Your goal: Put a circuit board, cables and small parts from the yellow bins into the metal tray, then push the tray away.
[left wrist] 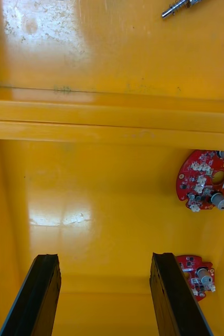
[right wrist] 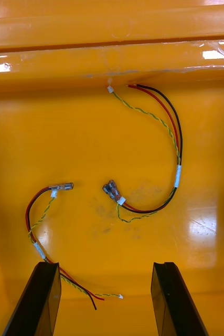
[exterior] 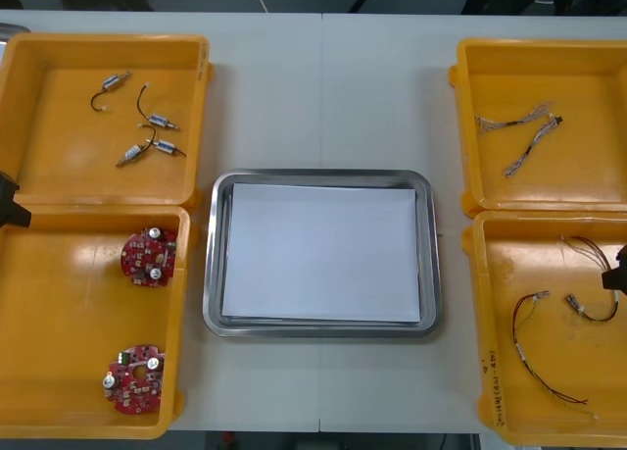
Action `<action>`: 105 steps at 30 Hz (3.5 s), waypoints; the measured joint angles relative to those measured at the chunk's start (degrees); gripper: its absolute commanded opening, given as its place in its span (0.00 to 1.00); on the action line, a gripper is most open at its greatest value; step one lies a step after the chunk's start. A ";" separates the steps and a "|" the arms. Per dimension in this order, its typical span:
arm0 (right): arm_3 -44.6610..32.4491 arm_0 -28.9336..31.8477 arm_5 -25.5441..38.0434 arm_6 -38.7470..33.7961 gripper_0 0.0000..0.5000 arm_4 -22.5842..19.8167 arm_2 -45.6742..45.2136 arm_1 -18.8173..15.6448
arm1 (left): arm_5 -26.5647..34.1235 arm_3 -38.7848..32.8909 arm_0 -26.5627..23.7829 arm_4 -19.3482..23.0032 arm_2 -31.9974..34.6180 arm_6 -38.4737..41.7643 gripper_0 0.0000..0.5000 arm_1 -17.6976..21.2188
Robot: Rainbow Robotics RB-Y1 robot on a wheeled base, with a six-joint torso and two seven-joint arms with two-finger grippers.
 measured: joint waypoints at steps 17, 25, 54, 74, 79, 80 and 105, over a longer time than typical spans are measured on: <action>0.00 0.00 0.00 0.00 1.00 0.00 0.00 0.00 | 0.00 0.00 0.00 0.00 0.00 0.00 1.00 0.00; 0.00 0.00 0.00 0.00 1.00 0.00 0.00 0.00 | 0.00 0.00 0.00 0.00 0.00 0.00 1.00 0.00; 0.00 0.00 0.00 0.00 1.00 0.00 0.00 0.00 | 0.00 0.00 0.00 0.00 0.00 0.00 1.00 0.00; 0.01 0.04 0.00 0.00 1.00 1.19 -0.75 -0.53 | 0.00 0.01 1.21 0.05 -0.05 0.00 1.00 -0.03; 0.11 0.55 0.00 0.00 1.00 3.89 -0.76 -0.53 | 0.00 0.01 1.22 0.17 -0.05 0.00 1.00 -0.03; 0.31 0.68 0.00 0.00 1.00 4.19 -0.76 -0.53 | 0.00 0.01 1.22 0.32 -0.05 0.00 1.00 -0.03; 12.15 1.63 -12.74 0.03 1.00 4.08 -2.53 -0.48 | -21.22 -6.23 12.15 3.21 -1.42 -0.26 1.00 -0.03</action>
